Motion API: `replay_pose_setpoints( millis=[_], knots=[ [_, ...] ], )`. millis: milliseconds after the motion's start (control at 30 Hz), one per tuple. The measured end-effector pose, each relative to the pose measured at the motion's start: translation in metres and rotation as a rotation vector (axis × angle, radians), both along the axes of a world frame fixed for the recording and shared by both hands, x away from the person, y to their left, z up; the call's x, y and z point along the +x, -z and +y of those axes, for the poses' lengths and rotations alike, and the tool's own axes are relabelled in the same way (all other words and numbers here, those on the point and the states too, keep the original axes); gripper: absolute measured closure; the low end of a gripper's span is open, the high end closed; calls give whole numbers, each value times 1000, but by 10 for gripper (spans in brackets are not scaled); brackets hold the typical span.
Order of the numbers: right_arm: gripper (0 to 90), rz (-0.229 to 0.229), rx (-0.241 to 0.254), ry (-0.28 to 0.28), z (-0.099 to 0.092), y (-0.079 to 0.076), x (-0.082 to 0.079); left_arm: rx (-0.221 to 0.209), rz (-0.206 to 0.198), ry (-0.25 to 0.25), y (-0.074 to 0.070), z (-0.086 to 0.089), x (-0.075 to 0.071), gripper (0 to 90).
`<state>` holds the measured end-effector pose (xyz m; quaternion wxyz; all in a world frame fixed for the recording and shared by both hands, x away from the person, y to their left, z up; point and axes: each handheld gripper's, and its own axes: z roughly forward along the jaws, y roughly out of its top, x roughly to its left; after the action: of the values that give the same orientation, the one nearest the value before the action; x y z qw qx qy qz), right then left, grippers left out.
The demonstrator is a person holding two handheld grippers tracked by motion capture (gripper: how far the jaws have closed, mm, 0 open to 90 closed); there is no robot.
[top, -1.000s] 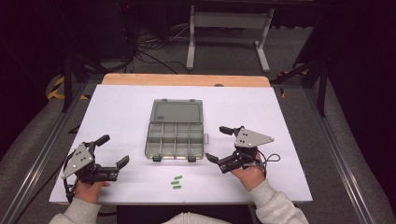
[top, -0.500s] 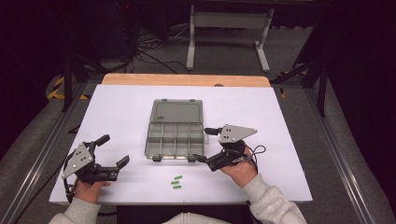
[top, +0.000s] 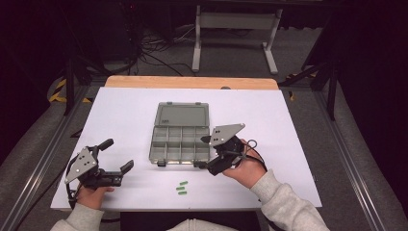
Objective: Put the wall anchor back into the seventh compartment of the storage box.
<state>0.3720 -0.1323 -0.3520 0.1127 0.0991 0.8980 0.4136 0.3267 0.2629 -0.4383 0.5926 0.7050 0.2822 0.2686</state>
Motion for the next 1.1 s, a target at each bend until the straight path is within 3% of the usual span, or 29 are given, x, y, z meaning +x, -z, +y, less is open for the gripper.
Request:
replay_pose_setpoints(
  millis=[133, 167, 233, 333, 400, 433, 667, 867, 1100],
  knots=[
    [226, 19, -91, -29, 10, -4, 1, 0, 1, 0, 0, 0, 0, 4],
    [226, 19, -91, -29, 10, -4, 1, 0, 1, 0, 0, 0, 0, 4],
    [238, 30, -154, -44, 15, -4, 2, -5, -1, -2, 0, 0, 0, 4],
    [239, 41, -192, -50, 18, -4, 3, 2, 5, -1, 0, 0, 0, 4],
    [247, 77, -247, -57, 23, -3, 4, 5, 4, 0, 0, 0, 1, 4],
    [247, 77, -247, -57, 23, -3, 4, 5, 4, 0, 0, 0, 1, 4],
    [269, 141, -376, -62, 32, 3, 6, 6, 6, 1, 1, 0, 1, 4],
    [291, 182, -437, -74, 36, 8, 7, 8, 7, 2, 1, -1, 1, 4],
    [309, 178, -411, -82, 40, 13, 6, 8, 7, 3, 1, -1, 1, 4]
  ],
)
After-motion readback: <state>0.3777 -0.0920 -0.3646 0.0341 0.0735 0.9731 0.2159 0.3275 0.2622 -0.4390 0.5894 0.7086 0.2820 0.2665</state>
